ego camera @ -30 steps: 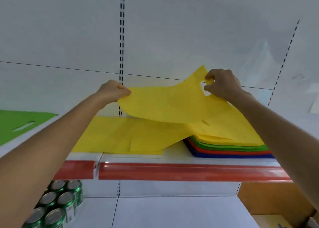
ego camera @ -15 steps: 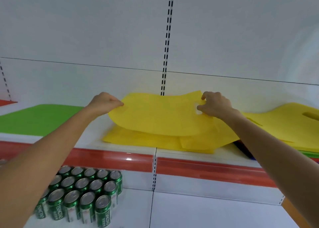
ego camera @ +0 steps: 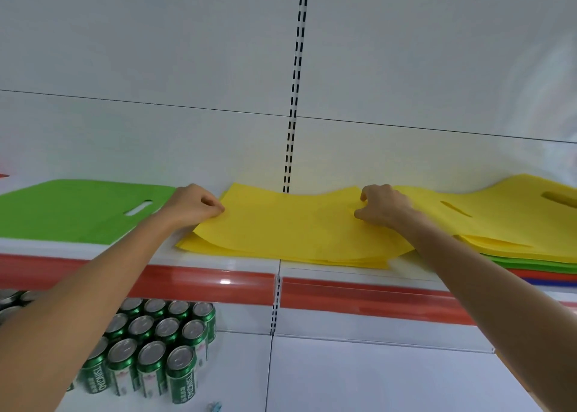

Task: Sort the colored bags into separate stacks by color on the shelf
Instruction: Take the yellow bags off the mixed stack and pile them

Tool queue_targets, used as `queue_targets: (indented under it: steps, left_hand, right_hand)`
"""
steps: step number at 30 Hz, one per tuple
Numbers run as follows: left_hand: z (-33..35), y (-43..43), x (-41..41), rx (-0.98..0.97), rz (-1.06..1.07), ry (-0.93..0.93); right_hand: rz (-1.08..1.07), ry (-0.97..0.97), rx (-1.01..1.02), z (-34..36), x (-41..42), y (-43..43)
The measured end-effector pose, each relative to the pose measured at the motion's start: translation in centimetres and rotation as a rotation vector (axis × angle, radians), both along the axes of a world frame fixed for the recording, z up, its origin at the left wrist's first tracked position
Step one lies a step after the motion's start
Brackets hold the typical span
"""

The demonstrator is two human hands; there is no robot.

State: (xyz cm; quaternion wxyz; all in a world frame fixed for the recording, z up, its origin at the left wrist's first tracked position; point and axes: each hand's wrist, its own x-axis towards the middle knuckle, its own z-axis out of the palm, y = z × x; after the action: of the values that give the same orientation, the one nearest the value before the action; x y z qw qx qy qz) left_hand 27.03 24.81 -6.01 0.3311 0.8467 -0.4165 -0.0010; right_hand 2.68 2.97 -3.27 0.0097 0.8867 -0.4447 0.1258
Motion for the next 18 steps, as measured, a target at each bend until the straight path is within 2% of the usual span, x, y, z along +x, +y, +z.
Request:
queue_targets:
  steps: [6,10,13,18]
  left_hand:
    - [-0.7,-0.2,0.1,0.016,0.027,0.017]
    - [0.0,-0.3,-0.4,0.141,0.047,-0.074]
    - [1.3,-1.4,-1.6,0.146,0.058,-0.157]
    - [3.6,-6.6,-6.7,0.044,-0.132,-0.170]
  right_hand:
    - [0.025,0.028,0.012,-0.6,0.4,-0.6]
    - [0.061,0.026,0.014,-0.6,0.5,-0.9]
    - [0.068,-0.067,-0.009,0.8,-0.6,-1.6]
    - [-0.038,-0.189,-0.041,4.1,-5.9,-5.7]
